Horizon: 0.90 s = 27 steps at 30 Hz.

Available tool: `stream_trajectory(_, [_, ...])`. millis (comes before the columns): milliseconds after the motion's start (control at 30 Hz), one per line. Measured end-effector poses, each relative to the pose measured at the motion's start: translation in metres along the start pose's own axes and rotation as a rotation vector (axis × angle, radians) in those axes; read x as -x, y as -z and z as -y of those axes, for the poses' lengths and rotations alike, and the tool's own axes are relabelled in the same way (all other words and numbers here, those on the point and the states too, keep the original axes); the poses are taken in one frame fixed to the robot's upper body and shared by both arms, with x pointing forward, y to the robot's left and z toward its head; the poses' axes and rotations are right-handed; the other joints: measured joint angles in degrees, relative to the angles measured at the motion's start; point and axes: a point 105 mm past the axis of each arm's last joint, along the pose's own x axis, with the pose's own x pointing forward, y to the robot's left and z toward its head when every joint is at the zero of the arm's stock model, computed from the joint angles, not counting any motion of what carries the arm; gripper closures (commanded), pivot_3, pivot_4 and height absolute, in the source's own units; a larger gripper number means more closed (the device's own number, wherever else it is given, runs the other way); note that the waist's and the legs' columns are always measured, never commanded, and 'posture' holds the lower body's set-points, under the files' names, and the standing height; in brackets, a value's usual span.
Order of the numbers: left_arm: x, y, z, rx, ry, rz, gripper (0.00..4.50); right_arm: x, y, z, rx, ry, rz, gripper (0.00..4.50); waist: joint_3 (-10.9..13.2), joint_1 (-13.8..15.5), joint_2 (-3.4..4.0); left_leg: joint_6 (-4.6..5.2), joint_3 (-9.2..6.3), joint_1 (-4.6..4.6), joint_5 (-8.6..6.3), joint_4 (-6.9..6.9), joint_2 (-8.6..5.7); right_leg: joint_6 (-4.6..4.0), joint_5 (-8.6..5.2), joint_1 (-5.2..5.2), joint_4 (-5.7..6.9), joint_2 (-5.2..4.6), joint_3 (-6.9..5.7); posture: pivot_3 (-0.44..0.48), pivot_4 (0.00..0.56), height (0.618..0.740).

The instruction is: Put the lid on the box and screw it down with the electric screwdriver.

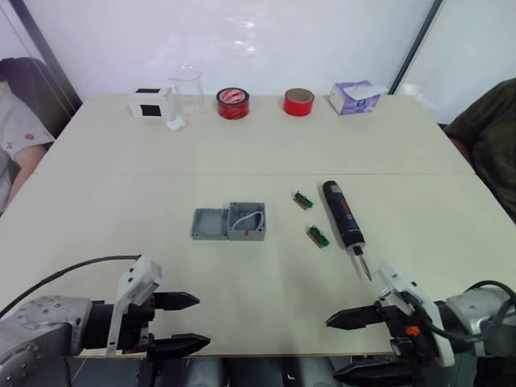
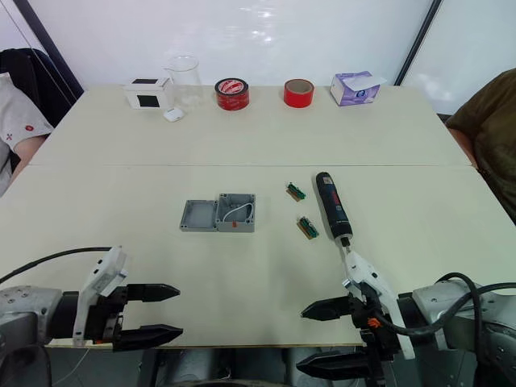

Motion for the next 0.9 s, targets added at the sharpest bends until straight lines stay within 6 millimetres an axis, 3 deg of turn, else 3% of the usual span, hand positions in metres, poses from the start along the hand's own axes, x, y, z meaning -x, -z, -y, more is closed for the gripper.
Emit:
stream_trajectory(533, [-0.002, -0.005, -0.003, -0.026, -0.019, 0.016, 0.08, 0.002, -0.004, 0.010, 0.012, 0.024, 0.027, 0.00, 0.01, -0.02, -0.02, 0.00, 0.00, 0.00, 0.00, 0.00, 0.00, 0.00, 0.00, 0.01, 0.00, 0.00, 0.00, 0.000, 0.150, 0.740])
stream_trajectory(733, [-0.002, -0.011, -0.010, -0.048, -0.025, 0.020, 0.08, 0.004, -0.028, 0.019, 0.074, 0.070, 0.088, 0.00, 0.02, -0.07, -0.01, 0.00, -0.01, -0.01, 0.00, 0.00, 0.00, 0.00, 0.00, -0.02, 0.00, 0.01, -0.02, 0.000, 0.150, 0.740])
stream_trajectory(900, [0.010, -0.028, -0.030, -0.172, -0.103, -0.097, 0.08, 0.003, -0.055, 0.025, 0.103, 0.146, 0.153, 0.00, 0.05, -0.01, -0.07, -0.01, -0.02, -0.06, 0.01, 0.01, 0.00, -0.04, 0.03, -0.03, 0.00, 0.00, -0.07, 0.000, 0.150, 0.740])
